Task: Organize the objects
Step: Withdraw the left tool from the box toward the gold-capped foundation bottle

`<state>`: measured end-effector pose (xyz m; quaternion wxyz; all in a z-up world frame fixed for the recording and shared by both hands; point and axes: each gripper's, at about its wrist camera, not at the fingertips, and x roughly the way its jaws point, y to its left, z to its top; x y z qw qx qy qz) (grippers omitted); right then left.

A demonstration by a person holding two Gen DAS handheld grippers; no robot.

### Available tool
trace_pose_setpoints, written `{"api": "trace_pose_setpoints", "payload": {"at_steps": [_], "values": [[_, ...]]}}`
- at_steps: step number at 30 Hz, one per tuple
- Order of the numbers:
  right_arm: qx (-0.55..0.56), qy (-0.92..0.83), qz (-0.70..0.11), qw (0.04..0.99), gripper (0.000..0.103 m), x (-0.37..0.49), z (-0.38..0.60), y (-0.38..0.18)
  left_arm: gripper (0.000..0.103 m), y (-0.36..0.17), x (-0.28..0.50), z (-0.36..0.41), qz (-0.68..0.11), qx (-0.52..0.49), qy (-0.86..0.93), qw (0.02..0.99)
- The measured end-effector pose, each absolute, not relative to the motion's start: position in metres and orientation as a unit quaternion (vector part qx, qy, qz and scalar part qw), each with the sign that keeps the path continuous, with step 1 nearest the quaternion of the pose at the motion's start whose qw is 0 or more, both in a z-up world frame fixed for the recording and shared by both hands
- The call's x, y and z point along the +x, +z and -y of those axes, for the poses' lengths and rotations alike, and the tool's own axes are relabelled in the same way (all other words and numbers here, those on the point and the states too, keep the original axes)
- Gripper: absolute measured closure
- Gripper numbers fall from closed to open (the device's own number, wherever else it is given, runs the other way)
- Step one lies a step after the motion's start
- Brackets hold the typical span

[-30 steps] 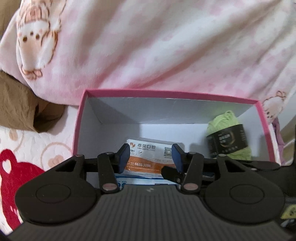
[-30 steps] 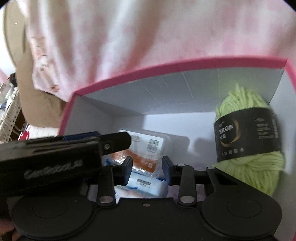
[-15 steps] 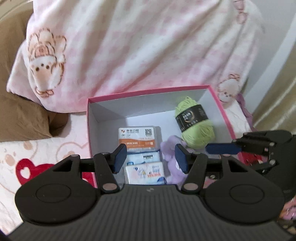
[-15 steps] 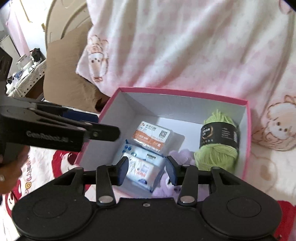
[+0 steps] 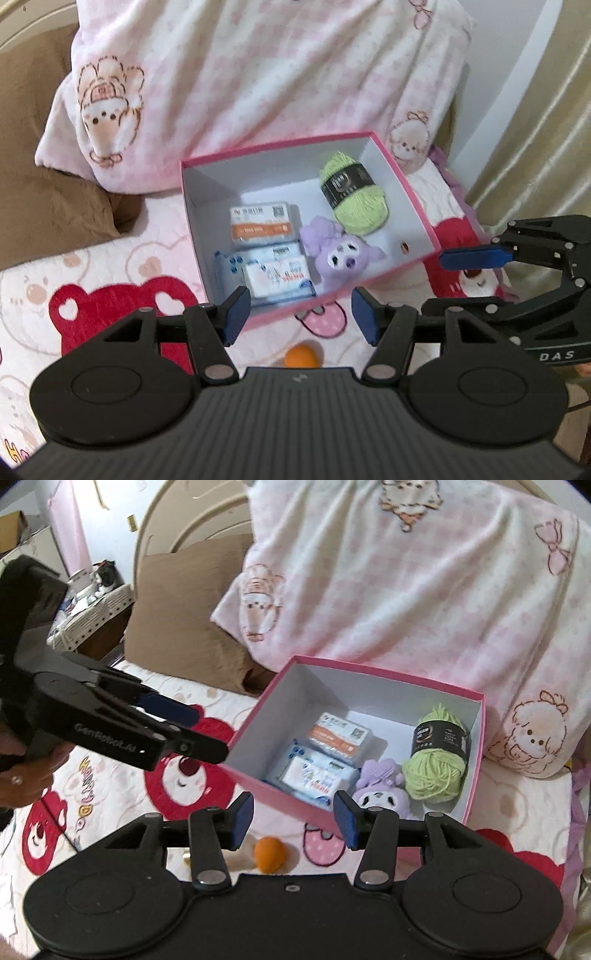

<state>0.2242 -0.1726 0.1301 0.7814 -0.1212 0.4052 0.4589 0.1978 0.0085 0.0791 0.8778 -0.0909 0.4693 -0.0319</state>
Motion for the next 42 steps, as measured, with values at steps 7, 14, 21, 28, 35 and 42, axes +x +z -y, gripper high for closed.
{"api": "trace_pose_setpoints", "payload": {"at_steps": [7, 14, 21, 28, 35, 42], "values": [[-0.106, 0.480, -0.417, 0.764, 0.050, 0.190, 0.173, 0.115, 0.044, 0.062, 0.171, -0.010, -0.484, -0.081, -0.044, 0.870], [-0.106, 0.504, -0.428, 0.743, 0.050, 0.161, 0.155, 0.074, 0.044, 0.035, 0.152, -0.023, -0.492, -0.093, -0.051, 0.864], [-0.101, 0.514, -0.447, 0.725, 0.050, 0.152, 0.136, 0.029, 0.045, -0.009, 0.144, -0.027, -0.503, -0.109, -0.066, 0.855], [-0.107, 0.506, -0.433, 0.738, 0.050, 0.145, 0.127, -0.011, 0.048, -0.056, 0.147, -0.028, -0.517, -0.125, -0.062, 0.845], [-0.116, 0.496, -0.434, 0.743, 0.049, 0.147, 0.119, -0.046, 0.052, -0.092, 0.148, -0.035, -0.517, -0.139, -0.062, 0.842], [-0.109, 0.496, -0.447, 0.737, 0.046, 0.154, 0.120, -0.056, 0.052, -0.102, 0.144, -0.040, -0.516, -0.192, -0.067, 0.832]]}}
